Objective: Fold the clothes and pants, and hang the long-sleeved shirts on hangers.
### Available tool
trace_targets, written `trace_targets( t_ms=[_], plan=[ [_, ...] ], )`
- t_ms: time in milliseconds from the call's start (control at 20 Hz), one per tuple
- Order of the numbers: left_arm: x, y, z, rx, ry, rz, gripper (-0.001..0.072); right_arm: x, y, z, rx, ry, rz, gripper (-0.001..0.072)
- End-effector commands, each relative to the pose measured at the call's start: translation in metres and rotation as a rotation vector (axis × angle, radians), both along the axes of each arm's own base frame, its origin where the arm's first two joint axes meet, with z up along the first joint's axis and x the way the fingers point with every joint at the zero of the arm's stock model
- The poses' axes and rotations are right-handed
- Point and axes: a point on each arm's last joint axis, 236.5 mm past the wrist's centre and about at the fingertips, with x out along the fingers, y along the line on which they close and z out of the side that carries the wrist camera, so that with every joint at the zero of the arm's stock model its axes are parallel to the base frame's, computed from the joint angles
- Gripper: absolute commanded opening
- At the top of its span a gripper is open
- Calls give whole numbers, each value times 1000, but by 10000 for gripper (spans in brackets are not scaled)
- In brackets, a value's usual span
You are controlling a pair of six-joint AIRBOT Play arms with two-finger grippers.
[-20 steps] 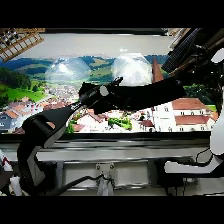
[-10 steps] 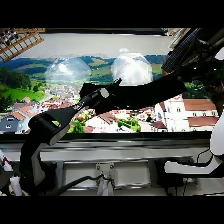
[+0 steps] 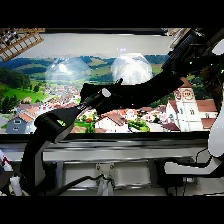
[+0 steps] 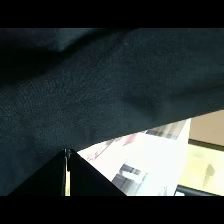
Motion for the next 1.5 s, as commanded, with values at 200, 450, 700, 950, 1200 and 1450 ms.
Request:
trace_targets(
  t_ms=[200,450,700,950,1200,1450],
  plan=[
    [-5,-10,-6,-2,-4,11,13,6,6,22,13,-36,-21,23],
    [-4,-10,-6,-1,5,23,12,5,21,34,12,-49,6,23],
    [-4,-10,-6,-2,21,32,12,1,44,30,-26,-37,68,23],
    [-13,-13,18,-44,21,-18,26,1,49,30,-27,-33,68,23],
    [-8,21,86,-134,-97,-186,179,2,67,31,-20,-44,93,23],
    [33,124,109,-24,-154,-223,176,5,110,34,7,-73,125,23]
  ],
)
